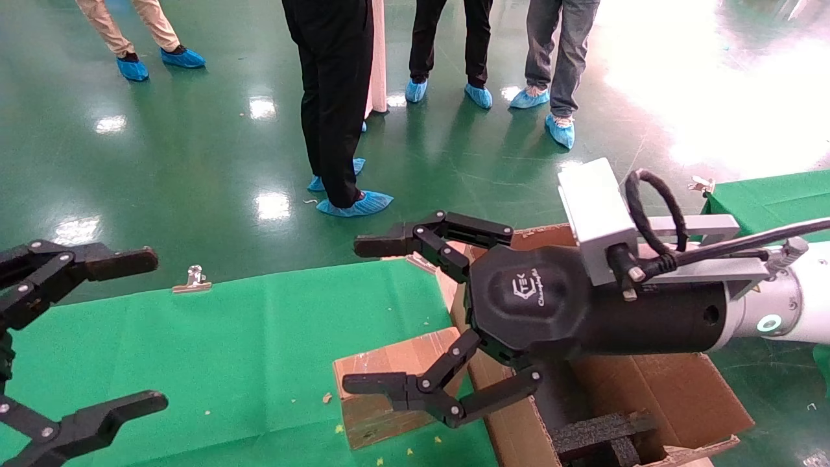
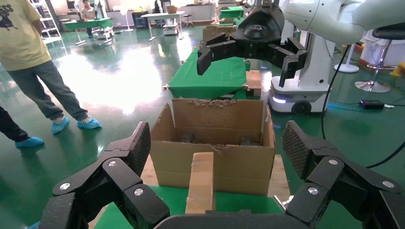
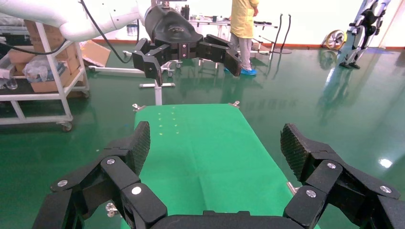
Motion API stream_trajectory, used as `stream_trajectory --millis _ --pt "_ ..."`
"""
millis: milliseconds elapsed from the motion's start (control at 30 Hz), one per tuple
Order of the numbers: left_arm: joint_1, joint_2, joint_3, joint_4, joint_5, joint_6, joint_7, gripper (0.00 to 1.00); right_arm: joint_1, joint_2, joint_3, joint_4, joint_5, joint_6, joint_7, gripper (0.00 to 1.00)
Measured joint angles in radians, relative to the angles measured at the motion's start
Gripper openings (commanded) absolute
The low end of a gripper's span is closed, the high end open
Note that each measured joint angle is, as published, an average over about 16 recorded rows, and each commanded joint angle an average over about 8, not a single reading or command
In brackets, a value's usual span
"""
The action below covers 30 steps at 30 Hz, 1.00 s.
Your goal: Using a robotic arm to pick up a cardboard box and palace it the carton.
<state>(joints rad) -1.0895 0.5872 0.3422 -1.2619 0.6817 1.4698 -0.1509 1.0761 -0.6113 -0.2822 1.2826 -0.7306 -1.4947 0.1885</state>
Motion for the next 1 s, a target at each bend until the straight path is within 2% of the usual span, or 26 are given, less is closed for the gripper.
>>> stream_trajectory --millis 433,500,700,733,767,1000 --pt "0.000 0.000 0.000 0.000 0.000 0.000 0.000 0.99 0.000 0.000 0.000 0.000 0.000 0.000 0.000 1.00" --pt "0.000 0.000 0.000 0.000 0.000 0.000 0.000 0.85 0.000 0.000 0.000 0.000 0.000 0.000 0.000 1.00" --pt "0.000 0.000 0.000 0.000 0.000 0.000 0.000 0.11 0.000 0.000 0.000 0.000 0.000 0.000 0.000 1.00" --pt "0.000 0.000 0.000 0.000 0.000 0.000 0.000 0.05 0.000 0.000 0.000 0.000 0.000 0.000 0.000 1.00" --pt "0.000 0.000 0.000 0.000 0.000 0.000 0.000 0.00 0.000 0.000 0.000 0.000 0.000 0.000 0.000 1.00" --pt "0.000 0.000 0.000 0.000 0.000 0.000 0.000 0.00 0.001 0.000 -0.001 0.000 -0.003 0.000 0.000 1.00"
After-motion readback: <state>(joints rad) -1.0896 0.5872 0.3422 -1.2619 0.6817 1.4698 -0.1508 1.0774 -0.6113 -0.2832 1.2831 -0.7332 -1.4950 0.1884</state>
